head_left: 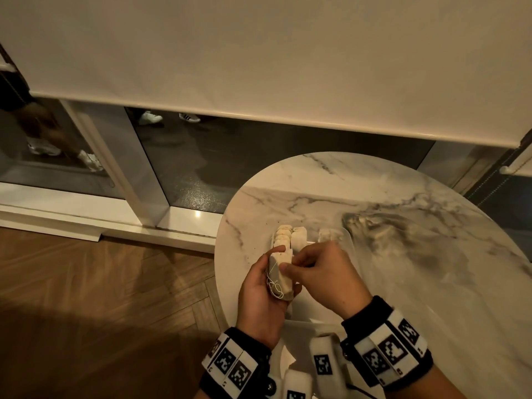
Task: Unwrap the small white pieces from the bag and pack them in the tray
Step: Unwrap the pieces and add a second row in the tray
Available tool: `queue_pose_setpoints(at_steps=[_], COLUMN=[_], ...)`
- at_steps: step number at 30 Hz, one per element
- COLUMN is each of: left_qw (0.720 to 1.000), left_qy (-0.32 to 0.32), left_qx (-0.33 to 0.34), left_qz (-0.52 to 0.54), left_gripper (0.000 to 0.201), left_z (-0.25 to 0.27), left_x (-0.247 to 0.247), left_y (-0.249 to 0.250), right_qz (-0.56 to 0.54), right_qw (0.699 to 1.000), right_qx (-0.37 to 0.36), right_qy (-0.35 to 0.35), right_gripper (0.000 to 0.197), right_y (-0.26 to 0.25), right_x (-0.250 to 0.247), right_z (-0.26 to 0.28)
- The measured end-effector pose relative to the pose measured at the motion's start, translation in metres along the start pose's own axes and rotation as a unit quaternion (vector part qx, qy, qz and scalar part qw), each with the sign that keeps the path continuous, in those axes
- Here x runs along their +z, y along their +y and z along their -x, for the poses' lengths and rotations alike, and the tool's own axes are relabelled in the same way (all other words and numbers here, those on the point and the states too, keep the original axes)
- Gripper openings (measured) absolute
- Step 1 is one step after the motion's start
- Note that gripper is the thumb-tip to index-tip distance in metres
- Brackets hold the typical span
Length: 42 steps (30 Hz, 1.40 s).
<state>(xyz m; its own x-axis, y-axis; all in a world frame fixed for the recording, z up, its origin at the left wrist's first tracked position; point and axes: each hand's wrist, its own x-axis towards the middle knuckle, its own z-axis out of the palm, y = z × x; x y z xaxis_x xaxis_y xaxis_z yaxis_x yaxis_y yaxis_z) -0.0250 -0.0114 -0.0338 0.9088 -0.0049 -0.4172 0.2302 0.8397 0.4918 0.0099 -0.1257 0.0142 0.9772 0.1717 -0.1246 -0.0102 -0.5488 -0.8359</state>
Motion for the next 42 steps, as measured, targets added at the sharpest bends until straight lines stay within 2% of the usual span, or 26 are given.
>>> queue_pose_setpoints(at_steps=[6, 12, 19, 23, 30, 33, 38, 42], left_qw=[0.999, 0.999, 0.999, 0.999, 0.999, 0.998, 0.995, 0.992], left_qy=[0.034, 0.032, 0.032, 0.027, 0.046, 0.042, 0.070, 0.084], left_qx=[-0.009, 0.000, -0.011, -0.017, -0.022, -0.031, -0.038, -0.037], left_qz=[0.012, -0.001, -0.014, -0.006, 0.009, 0.044, 0.065, 0.085], left_gripper=[0.038, 0.047, 0.043, 0.039, 0.038, 0.033, 0.026, 0.041], left_z=[-0.005, -0.007, -0.009, -0.008, -0.007, -0.006, -0.008, -0.010], left_x=[-0.008, -0.009, -0.014, -0.014, -0.014, -0.013, -0.017, -0.023], left_y=[-0.001, 0.001, 0.000, 0.002, 0.001, 0.003, 0.004, 0.005], right_qz=[-0.110, -0.095, -0.119, -0.080, -0.008, -0.055, -0.155, -0.185], right_qw=[0.993, 0.994, 0.991, 0.993, 0.998, 0.995, 0.983, 0.976], right_qx=[-0.007, 0.038, 0.029, 0.022, -0.054, -0.072, -0.075, -0.099], right_qy=[-0.035, -0.046, -0.060, -0.089, -0.042, -0.049, -0.065, -0.051], right_gripper=[0.007, 0.013, 0.017, 0.014, 0.007, 0.006, 0.004, 0.006], right_y=[-0.004, -0.004, -0.008, -0.005, -0.001, -0.010, -0.020, -0.022], right_x=[-0.004, 0.000, 0.001, -0.001, -0.004, -0.012, -0.030, -0.041], right_z=[0.000, -0.004, -0.004, -0.005, -0.005, -0.004, -0.009, -0.023])
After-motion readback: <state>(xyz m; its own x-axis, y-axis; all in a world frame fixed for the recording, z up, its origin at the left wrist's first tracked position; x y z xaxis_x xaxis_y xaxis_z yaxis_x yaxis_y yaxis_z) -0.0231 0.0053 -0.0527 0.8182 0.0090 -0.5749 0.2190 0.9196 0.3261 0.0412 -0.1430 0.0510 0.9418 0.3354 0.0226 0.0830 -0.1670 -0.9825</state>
